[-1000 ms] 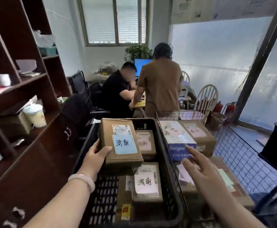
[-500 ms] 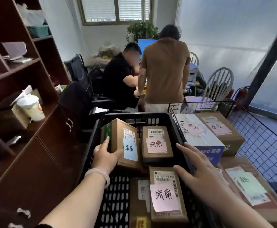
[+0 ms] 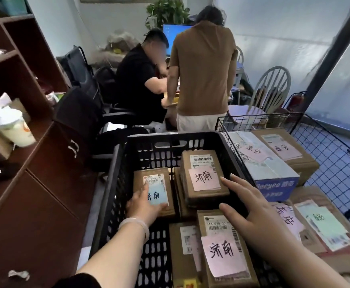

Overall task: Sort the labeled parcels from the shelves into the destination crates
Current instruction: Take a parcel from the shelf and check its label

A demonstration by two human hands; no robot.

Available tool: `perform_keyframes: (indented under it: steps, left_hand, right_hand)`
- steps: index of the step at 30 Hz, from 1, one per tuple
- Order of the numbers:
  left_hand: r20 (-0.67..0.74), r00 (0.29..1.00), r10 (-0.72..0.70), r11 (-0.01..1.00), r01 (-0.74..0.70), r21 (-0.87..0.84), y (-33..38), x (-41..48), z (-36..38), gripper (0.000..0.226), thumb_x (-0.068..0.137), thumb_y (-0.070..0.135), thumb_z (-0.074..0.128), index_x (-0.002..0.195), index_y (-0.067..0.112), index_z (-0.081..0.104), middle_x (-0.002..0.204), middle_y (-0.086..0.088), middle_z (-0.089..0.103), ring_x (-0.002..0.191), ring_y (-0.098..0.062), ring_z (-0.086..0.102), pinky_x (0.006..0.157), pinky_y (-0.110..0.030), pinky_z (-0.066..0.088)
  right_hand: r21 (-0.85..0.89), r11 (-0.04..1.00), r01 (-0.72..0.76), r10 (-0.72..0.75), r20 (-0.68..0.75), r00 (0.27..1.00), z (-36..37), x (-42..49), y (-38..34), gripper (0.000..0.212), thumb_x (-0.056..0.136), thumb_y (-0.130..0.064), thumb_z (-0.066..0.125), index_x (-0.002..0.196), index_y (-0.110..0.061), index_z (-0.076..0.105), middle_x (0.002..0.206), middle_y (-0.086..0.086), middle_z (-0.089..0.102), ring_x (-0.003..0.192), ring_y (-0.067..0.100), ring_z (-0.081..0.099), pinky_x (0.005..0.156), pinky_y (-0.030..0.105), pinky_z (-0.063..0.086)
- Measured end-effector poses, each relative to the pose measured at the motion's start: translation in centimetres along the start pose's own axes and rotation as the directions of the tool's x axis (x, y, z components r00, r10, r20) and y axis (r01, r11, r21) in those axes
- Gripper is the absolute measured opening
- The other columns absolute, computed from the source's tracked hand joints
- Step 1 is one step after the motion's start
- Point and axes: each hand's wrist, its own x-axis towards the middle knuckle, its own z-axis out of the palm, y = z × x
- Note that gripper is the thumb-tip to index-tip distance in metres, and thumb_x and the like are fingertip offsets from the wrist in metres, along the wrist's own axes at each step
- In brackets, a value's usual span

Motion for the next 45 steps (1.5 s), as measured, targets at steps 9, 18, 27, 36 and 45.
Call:
perform_keyframes:
  steps: [9, 18, 27, 36, 45]
  left_hand:
    - [-0.064, 0.977, 0.202, 0.943, -0.177, 0.283, 2.3, -0.2, 0.9, 0.078, 0.089, 0.065, 0.052, 0.154, 0.045, 0.015, 0.166, 0.003, 0.007, 0.152, -0.024, 0.001, 0.122, -0.05, 0.009]
    - [-0.068, 0.637, 0.767, 0.628, -0.726, 0.279, 12.0, -7.4, 0.5, 0.079, 0.091, 0.068, 0.039, 0.154, 0.045, -0.003, 0.166, 0.002, 0.0, 0.152, -0.018, -0.007, 0.123, -0.048, 0.0]
    - [0.205, 0.256, 0.945, 0.213, -0.954, 0.209, 17.9, -19.1, 6.4, 0.085, 0.089, 0.073, 0.035, 0.133, 0.057, -0.035, 0.166, 0.01, -0.006, 0.15, -0.013, -0.014, 0.12, -0.043, -0.014]
    - [0.222, -0.062, 0.973, -0.074, -0.996, 0.045, 18.8, -36.8, 12.9, 0.084, 0.088, 0.073, 0.038, 0.149, 0.052, -0.016, 0.166, 0.008, 0.001, 0.151, -0.014, -0.008, 0.121, -0.043, -0.01]
    - [0.215, -0.361, 0.907, -0.332, -0.93, -0.159, 16.1, -60.4, 20.0, 0.085, 0.087, 0.068, 0.048, 0.153, 0.049, -0.003, 0.165, 0.005, 0.011, 0.152, -0.017, 0.006, 0.121, -0.042, 0.002]
  right_hand:
    - [-0.196, 0.978, -0.072, 0.072, -0.007, 0.997, -0.4, -0.5, 0.1, 0.066, 0.086, -0.06, 0.053, 0.142, -0.06, 0.02, 0.145, -0.039, 0.006, 0.13, -0.012, 0.009, 0.107, 0.025, 0.015]
    - [-0.379, 0.875, -0.301, 0.246, -0.187, 0.951, -2.2, -6.2, 0.5, 0.079, 0.082, -0.075, 0.043, 0.131, -0.067, -0.018, 0.145, -0.034, -0.02, 0.138, -0.005, -0.013, 0.116, 0.032, 0.001]
    - [-0.412, 0.721, -0.558, 0.354, -0.474, 0.806, -6.7, -19.7, 2.3, 0.088, 0.079, -0.079, 0.04, 0.136, -0.058, -0.023, 0.152, -0.025, -0.015, 0.143, 0.0, -0.014, 0.117, 0.025, -0.007]
    - [-0.377, 0.558, -0.739, 0.388, -0.669, 0.634, -10.5, -38.0, 2.8, 0.089, 0.077, -0.084, 0.029, 0.146, -0.05, -0.016, 0.162, -0.012, -0.009, 0.142, 0.002, -0.019, 0.116, 0.032, -0.012]
    - [-0.107, 0.401, -0.91, 0.447, -0.844, 0.296, -12.8, -61.9, 1.4, 0.092, 0.078, -0.078, 0.046, 0.147, -0.053, -0.01, 0.16, -0.018, -0.007, 0.146, 0.007, -0.009, 0.115, 0.03, -0.004]
